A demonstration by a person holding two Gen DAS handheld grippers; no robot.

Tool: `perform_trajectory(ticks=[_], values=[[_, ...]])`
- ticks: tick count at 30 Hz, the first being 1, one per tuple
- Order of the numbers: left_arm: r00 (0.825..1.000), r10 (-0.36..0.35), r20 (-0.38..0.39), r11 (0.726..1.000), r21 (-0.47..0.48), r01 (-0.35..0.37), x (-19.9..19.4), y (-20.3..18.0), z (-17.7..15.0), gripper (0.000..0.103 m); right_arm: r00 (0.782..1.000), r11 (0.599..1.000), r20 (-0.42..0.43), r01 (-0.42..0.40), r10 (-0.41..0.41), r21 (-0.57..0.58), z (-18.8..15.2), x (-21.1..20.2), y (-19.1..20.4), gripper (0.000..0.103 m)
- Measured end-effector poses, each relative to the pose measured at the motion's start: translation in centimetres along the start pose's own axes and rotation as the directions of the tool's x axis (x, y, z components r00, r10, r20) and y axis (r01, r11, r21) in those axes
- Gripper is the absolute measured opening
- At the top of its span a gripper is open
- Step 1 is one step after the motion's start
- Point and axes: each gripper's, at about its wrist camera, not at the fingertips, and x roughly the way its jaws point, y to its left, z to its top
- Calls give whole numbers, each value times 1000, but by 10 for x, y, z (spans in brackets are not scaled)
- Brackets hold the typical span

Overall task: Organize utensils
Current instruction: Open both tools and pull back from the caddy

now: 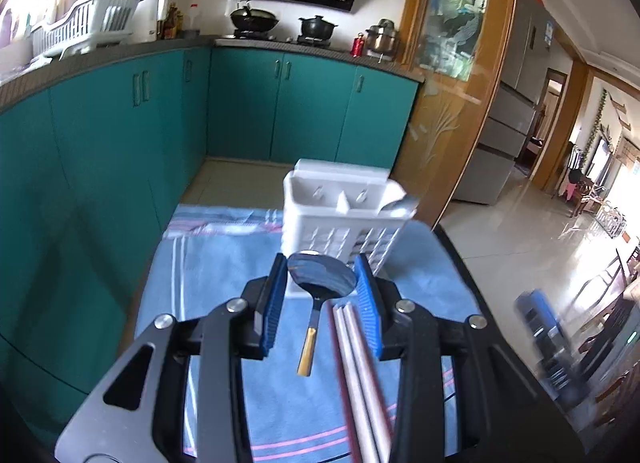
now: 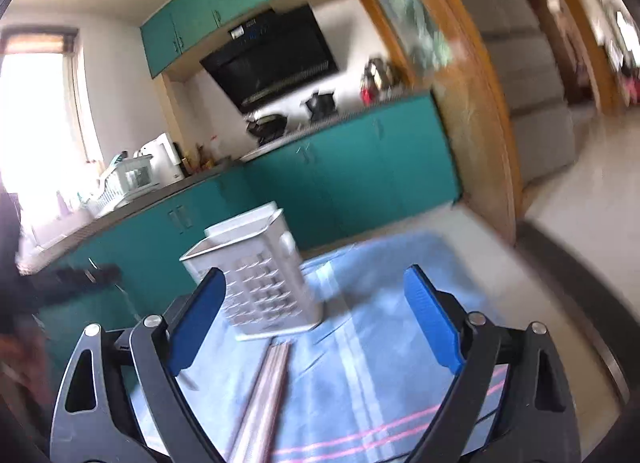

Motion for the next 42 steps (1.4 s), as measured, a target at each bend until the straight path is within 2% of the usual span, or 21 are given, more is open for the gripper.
perform_trajectory(ticks=[4, 9, 12, 16, 20, 26, 27, 28, 29, 30, 32, 36, 37, 39, 42], values=[[998, -5, 56, 999, 39, 3, -11, -27, 57, 34, 999, 994, -34, -39, 42, 103, 8, 2, -15, 89], [995, 13, 99, 997, 69, -20, -6, -50, 121, 34, 998, 993, -33, -44, 48, 112, 14, -1, -21, 89], [992, 37, 117, 995, 85, -47, 9, -58, 148, 34, 997, 992, -47, -53, 59, 116, 15, 0, -23, 89], [994, 48, 94, 996, 72, -55, 40, -58, 160, 34, 997, 991, -48, -62, 68, 119, 17, 1, -24, 89], [995, 100, 21, 994, 44, -101, 83, -43, 142, 34, 995, 991, -58, -70, 77, 110, 17, 3, -24, 89], [984, 142, -105, 990, 35, -139, 130, -19, 87, 34, 993, 993, -80, -76, 83, 89, 17, 7, -20, 89], [983, 144, -111, 989, 37, -141, 132, -16, 81, 36, 993, 993, -84, -77, 85, 89, 17, 8, -20, 89], [983, 144, -116, 989, 46, -139, 132, -15, 75, 46, 993, 993, -87, -78, 86, 84, 16, 9, -19, 89], [983, 144, -112, 989, 56, -139, 130, -16, 70, 52, 992, 994, -90, -79, 86, 77, 16, 9, -17, 89], [983, 149, -103, 987, 67, -143, 126, -17, 66, 62, 992, 994, -89, -79, 85, 71, 16, 9, -16, 89], [985, 159, -71, 984, 87, -153, 109, -17, 57, 69, 993, 995, -89, -76, 81, 60, 16, 8, -14, 89], [993, 114, 27, 990, 77, -116, 50, -17, 29, 87, 993, 998, -98, -62, 64, 26, 14, 6, -11, 89], [993, 104, 58, 990, 88, -109, 32, -17, 14, 90, 993, 998, -105, -57, 59, 19, 14, 6, -10, 89], [993, 99, 68, 989, 104, -106, 14, -19, -11, 92, 991, 999, -122, -47, 48, 5, 11, 6, -8, 89], [995, 104, 10, 991, 80, -104, 7, -12, -61, 92, 989, 998, -148, -35, 27, -47, 6, 7, 2, 89]])
